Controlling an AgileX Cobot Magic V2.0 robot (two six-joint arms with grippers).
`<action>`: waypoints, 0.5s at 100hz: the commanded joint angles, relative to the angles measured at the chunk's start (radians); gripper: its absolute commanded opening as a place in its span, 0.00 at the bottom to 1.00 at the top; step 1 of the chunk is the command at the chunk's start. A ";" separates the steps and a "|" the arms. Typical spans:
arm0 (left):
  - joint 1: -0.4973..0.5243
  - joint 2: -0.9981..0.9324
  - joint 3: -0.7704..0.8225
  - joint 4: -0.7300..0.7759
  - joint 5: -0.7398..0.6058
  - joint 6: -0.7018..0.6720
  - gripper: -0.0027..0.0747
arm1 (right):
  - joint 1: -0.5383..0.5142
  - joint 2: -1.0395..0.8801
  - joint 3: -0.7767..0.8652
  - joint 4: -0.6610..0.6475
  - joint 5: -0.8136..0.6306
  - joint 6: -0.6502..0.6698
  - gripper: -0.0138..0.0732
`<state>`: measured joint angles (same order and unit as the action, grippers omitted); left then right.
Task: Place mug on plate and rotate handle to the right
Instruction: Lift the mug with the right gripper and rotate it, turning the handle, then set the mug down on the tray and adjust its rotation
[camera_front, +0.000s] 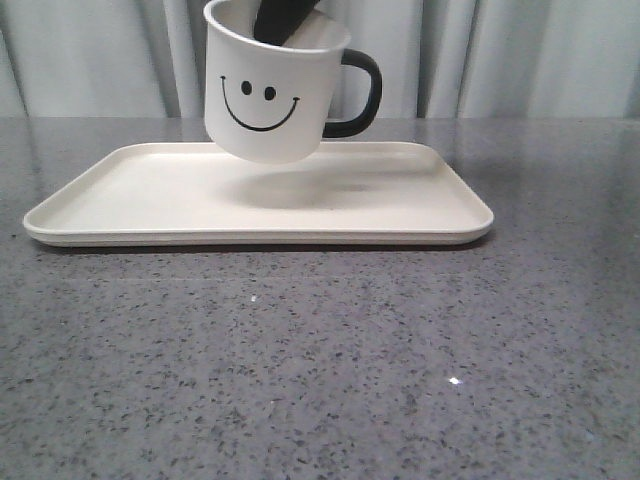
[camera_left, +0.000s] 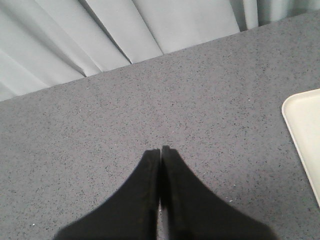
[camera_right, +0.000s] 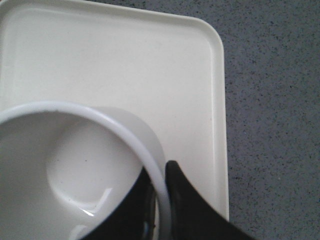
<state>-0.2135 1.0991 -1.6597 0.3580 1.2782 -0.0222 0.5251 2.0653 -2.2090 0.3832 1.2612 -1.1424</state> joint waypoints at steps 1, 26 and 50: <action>0.003 -0.013 -0.022 0.014 -0.016 -0.008 0.01 | -0.001 -0.045 -0.025 0.034 0.074 -0.010 0.09; 0.003 -0.013 -0.022 0.014 -0.016 -0.008 0.01 | -0.001 -0.008 -0.024 0.035 0.075 0.002 0.09; 0.003 -0.013 -0.022 0.014 -0.016 -0.008 0.01 | 0.001 0.005 -0.024 0.049 0.075 0.004 0.09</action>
<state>-0.2135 1.0991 -1.6597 0.3580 1.2782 -0.0222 0.5251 2.1322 -2.2070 0.3875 1.2542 -1.1406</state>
